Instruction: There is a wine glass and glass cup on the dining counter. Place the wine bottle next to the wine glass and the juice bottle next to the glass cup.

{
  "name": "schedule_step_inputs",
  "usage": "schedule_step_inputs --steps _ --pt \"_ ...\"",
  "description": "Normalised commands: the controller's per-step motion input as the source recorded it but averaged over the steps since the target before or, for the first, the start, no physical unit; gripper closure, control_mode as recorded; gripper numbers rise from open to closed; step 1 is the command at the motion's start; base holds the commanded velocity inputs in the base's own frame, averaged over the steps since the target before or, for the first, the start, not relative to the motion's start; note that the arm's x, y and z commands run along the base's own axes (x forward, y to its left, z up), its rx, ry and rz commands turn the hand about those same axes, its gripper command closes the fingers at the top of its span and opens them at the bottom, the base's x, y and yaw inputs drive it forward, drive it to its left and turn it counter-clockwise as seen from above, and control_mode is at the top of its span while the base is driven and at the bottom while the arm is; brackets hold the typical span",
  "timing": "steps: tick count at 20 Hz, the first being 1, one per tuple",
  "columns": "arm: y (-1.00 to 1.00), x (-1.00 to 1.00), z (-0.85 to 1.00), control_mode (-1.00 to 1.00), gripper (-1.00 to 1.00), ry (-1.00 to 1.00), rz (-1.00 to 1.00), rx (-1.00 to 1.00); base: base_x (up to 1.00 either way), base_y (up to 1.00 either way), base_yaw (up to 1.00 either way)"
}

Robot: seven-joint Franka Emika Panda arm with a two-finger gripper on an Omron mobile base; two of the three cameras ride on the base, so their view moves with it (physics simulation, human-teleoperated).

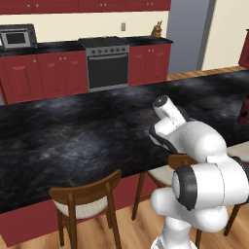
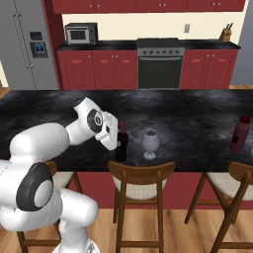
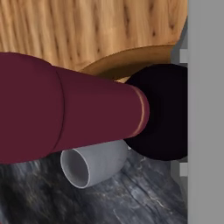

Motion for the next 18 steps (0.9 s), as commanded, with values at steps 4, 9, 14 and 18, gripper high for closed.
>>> schedule_step_inputs --steps 4,9,14,18 --pt "-0.13 0.12 -0.08 -1.00 1.00 0.00 -0.01 0.00 0.00 0.00 0.00" --pt "-0.10 0.13 -0.05 -1.00 1.00 0.00 0.00 0.00 0.00 0.00 0.00" --pt "-0.04 0.14 -0.09 -1.00 1.00 0.00 0.00 0.00 0.00 0.00 0.00" --pt "0.00 0.21 -0.09 -1.00 1.00 0.00 0.00 0.00 0.00 0.00 0.00"
